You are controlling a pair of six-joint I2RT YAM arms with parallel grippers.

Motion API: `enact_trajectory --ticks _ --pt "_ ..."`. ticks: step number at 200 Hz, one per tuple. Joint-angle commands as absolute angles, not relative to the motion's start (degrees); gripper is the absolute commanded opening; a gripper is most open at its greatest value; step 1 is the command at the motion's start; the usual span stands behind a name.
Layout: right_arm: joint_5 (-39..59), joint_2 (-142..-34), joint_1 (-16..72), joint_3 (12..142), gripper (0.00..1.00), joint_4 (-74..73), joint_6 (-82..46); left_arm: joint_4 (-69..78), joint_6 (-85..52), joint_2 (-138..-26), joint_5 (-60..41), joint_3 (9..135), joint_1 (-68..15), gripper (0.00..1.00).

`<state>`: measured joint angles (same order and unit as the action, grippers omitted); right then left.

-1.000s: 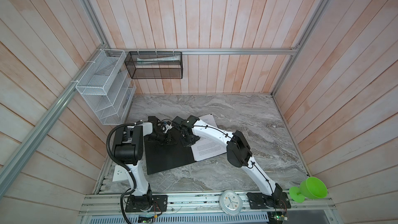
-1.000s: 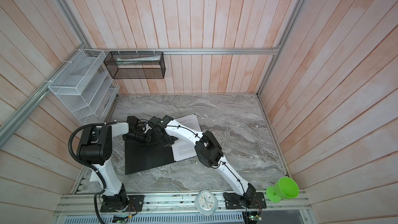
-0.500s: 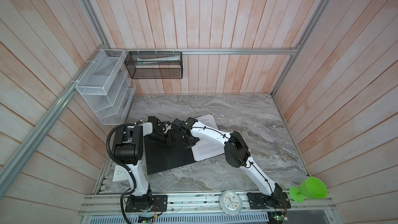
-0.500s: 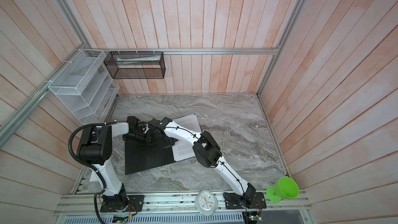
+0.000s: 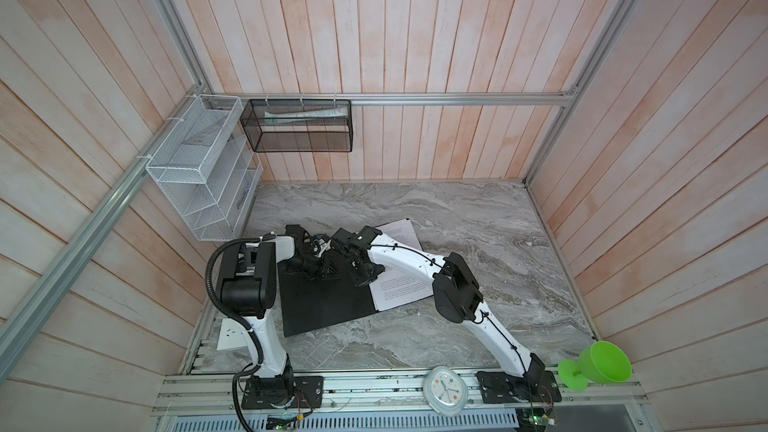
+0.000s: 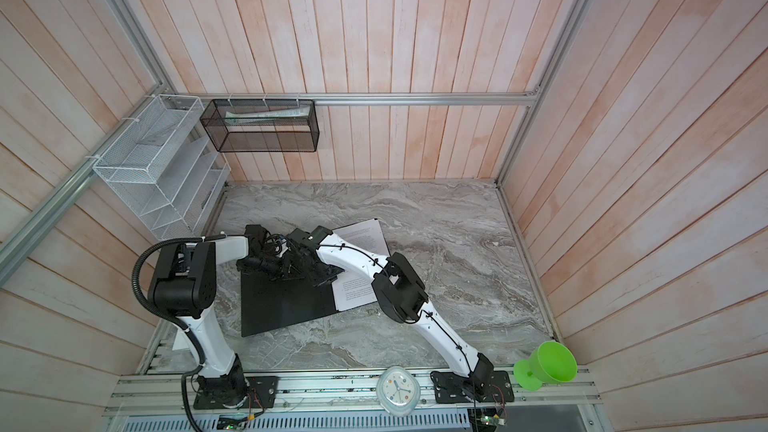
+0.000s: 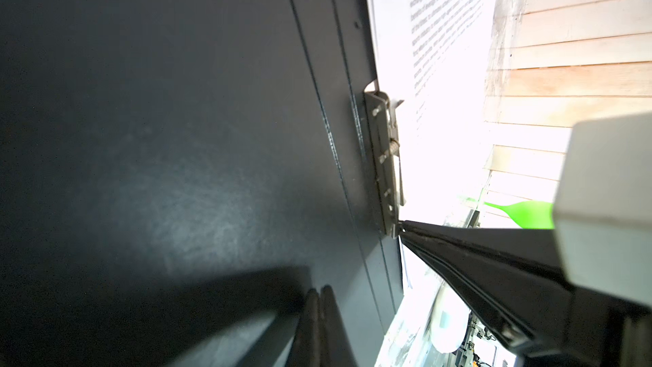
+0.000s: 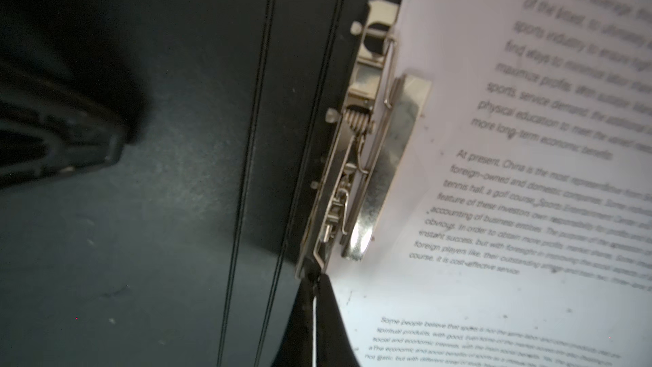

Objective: Put the files into the folder

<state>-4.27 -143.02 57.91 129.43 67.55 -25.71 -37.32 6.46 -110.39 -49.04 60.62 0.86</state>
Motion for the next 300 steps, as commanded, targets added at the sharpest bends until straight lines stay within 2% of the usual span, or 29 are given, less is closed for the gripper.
enact_trajectory --ticks 1,85,145,157,191,215,258,300 --pt "-4.10 -147.73 57.08 128.24 0.05 68.26 -25.05 -37.53 7.71 -111.27 -50.02 59.76 1.19 0.00" --pt "-3.60 -143.81 56.38 132.84 0.07 69.79 -25.66 -39.67 8.48 -109.50 -50.67 62.17 1.23 0.00" --pt "-2.84 -142.92 55.29 138.60 0.11 69.96 -25.88 -44.53 10.91 -103.45 -48.64 66.75 1.25 0.03" --pt "-3.10 -142.50 55.11 139.36 0.11 70.05 -26.10 -45.85 11.24 -102.02 -47.05 67.32 1.26 0.08" --pt "-6.07 -139.79 54.02 139.82 0.12 70.69 -27.73 -48.47 9.50 -96.27 -40.78 66.20 3.02 0.31" --pt "-8.50 -136.42 53.53 136.80 0.13 69.28 -29.32 -51.15 9.22 -94.33 -40.08 65.57 6.90 0.40" --pt "-12.52 -129.56 51.99 129.41 0.14 65.24 -31.44 -54.76 11.15 -94.89 -40.62 64.85 16.92 0.43" --pt "-11.01 -121.39 49.78 119.56 0.14 58.73 -31.64 -56.08 12.77 -93.92 -38.75 64.47 24.31 0.44"
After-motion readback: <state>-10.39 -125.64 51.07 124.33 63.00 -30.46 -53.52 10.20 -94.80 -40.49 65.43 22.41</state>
